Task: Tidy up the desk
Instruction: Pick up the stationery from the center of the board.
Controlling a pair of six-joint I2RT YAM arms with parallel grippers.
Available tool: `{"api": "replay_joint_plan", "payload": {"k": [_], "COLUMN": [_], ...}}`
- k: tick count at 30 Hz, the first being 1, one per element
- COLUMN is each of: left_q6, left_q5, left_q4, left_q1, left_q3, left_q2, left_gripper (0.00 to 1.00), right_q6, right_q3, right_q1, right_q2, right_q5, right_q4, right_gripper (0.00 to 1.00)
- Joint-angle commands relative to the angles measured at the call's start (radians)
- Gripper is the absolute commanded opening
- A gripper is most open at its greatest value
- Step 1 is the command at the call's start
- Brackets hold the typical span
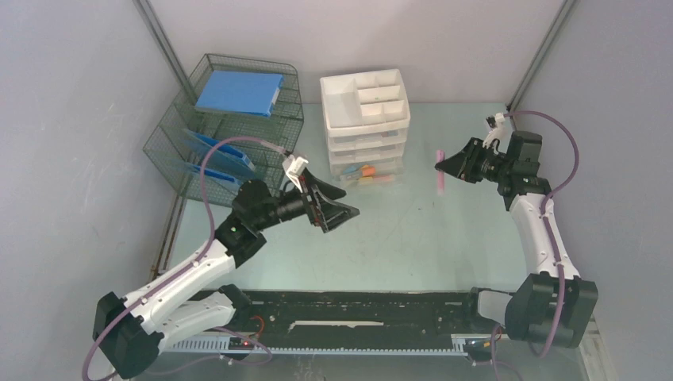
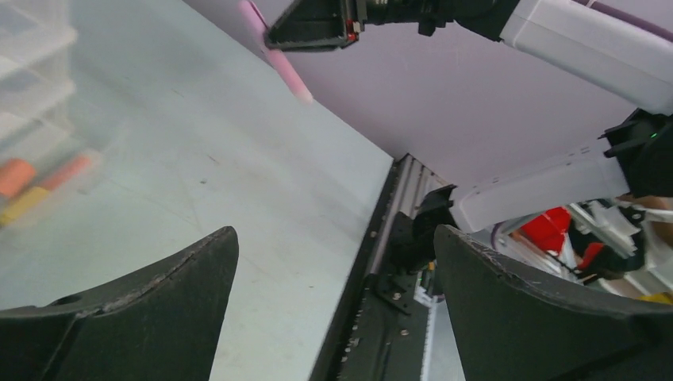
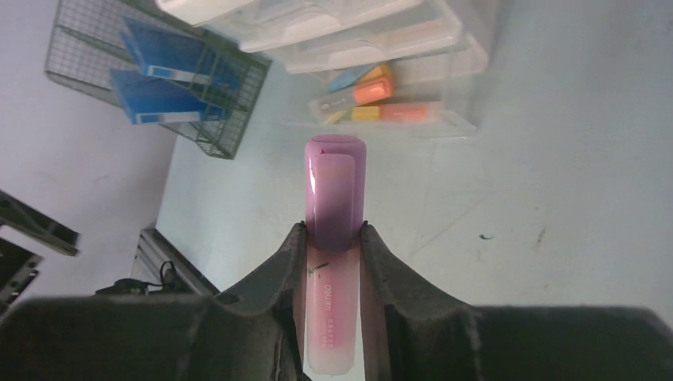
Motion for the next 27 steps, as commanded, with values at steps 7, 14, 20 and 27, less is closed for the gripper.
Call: {"api": "replay_joint_plan", "payload": {"k": [7,14,20,27], "left_q6": [-0.179,-0.222,-0.265,-0.259], "left_q5": [-0.655,-0.875,-0.978,-0.979], "left_q4": [0.215,0.068,-0.088,-0.213], "left_q1": [-0.322,-0.439,-0.473,-0.481], "left_q3": [0.02,0.216,0.405,0.622], "left_q2": [0.152,0.36,0.528,0.708], "left_gripper": [1.0,0.99,0.98,0.94], "right_q6": [0.141,0.161,0.169,0.173], "right_q3": [-0.067,-0.077,-0.084,-0.083], "right_q1": [-0.029,-0.029,-0.026,-0.02], "right_q2": [-0.099,-0.101,-0.097,-0.102], "right_q5": [-0.169,-0.193,-0.202,-0.207], "right_q4": [0.203,0.223,0.234,0.235], "right_gripper": [0.0,0.0,0.0,0.0]}}
